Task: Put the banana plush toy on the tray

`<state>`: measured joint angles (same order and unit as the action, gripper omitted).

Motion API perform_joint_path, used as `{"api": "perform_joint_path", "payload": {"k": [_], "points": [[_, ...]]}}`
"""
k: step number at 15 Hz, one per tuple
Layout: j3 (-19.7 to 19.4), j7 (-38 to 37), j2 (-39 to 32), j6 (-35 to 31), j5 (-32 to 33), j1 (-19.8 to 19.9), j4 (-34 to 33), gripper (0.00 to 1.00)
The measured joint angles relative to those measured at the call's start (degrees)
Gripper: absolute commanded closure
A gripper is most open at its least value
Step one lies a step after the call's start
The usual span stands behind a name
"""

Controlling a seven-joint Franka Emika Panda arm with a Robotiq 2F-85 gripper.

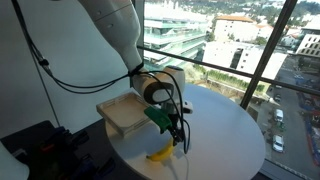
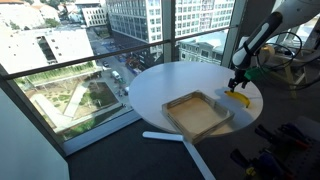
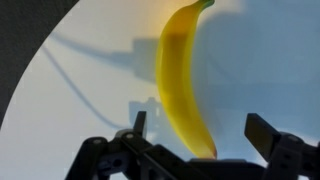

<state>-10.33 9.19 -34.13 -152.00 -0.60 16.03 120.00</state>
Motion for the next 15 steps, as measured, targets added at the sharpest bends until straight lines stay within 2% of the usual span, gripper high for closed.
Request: {"api": "perform_joint_path", "payload": {"k": [15], "points": [[-0.21,-0.01,-5.36,-0.39,0.00,0.48,-3.23,0.00]]}}
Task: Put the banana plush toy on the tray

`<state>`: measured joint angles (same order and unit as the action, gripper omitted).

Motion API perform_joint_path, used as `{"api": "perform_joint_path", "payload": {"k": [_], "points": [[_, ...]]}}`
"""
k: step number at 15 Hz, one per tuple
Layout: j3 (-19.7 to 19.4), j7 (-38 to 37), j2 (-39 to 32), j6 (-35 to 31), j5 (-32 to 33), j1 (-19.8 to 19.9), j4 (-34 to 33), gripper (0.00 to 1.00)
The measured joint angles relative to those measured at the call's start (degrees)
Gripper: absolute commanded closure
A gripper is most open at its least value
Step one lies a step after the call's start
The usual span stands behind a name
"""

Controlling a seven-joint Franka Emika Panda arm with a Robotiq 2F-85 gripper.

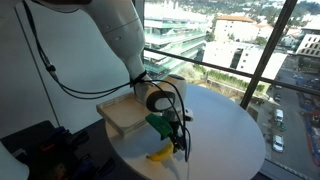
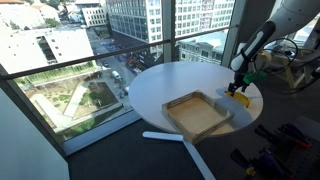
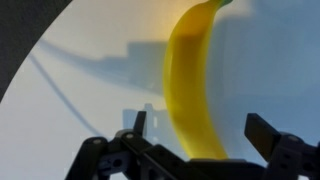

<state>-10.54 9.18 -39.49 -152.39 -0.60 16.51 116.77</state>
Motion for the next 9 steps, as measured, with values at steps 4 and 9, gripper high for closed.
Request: {"api": "perform_joint_path", "payload": {"k": [4,9], "points": [[-0.11,0.00,-0.76,0.00,0.00,0.01,-0.45,0.00],[-0.12,0.00,-1.34,0.00,0.00,0.02,-0.75,0.34]]}}
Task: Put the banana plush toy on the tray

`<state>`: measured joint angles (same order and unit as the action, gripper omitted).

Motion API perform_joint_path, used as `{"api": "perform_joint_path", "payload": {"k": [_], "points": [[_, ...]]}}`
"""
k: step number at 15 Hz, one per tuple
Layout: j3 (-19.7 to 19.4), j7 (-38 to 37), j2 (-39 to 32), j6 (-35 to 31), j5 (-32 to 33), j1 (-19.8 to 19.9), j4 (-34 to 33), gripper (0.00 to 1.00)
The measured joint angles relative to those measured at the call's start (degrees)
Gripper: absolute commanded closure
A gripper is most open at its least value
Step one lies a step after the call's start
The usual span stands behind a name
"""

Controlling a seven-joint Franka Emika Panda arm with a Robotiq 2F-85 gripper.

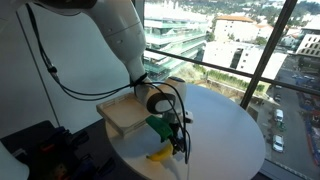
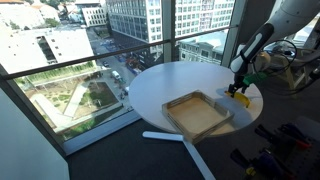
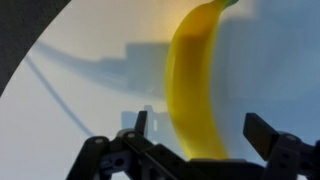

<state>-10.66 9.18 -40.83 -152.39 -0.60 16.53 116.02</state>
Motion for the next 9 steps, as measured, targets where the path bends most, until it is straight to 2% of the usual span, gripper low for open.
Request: {"api": "perform_joint_path", "payload": {"k": [6,7,9], "points": [[-0.01,-0.01,-0.44,0.00,0.00,0.13,-0.43,0.82],[-0.02,-0.02,-0.50,0.00,0.00,0.15,-0.51,0.85],[-0.05,-0.02,-0.57,0.00,0.00,0.18,-0.69,0.85]]}}
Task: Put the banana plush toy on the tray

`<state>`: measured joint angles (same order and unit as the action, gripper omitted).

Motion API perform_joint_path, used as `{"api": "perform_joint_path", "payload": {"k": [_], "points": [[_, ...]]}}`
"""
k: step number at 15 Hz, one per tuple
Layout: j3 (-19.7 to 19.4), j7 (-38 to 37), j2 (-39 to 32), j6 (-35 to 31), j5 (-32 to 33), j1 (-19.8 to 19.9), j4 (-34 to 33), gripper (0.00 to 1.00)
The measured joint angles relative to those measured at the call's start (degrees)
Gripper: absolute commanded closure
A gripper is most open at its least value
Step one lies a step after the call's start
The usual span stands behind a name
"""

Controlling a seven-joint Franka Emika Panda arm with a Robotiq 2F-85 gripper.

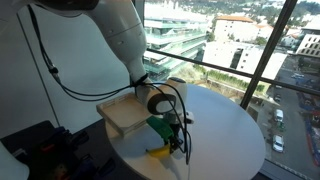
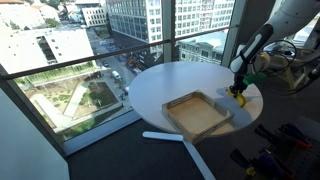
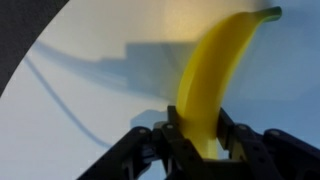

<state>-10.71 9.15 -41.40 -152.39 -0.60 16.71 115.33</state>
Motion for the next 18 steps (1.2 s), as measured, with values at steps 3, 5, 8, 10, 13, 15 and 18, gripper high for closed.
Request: {"api": "perform_joint_path", "payload": {"k": [3,5,8,10,13,15,18], "points": [[0.00,0.00,-0.02,0.01,0.00,0.00,-0.05,0.85],[0.00,0.00,-0.01,0.05,0.00,0.00,-0.07,0.85],[0.00,0.00,0.02,0.15,0.00,0.00,-0.07,0.85],[0.00,0.00,0.15,0.31,0.00,0.00,-0.07,0.85],[0.00,0.00,1.04,1.23,0.00,0.00,-0.04,0.85],[0.00,0.00,1.94,2.16,0.00,0.00,0.00,0.85],[-0.06,0.00,3.48,3.68,0.00,0.00,0.10,0.85]]}}
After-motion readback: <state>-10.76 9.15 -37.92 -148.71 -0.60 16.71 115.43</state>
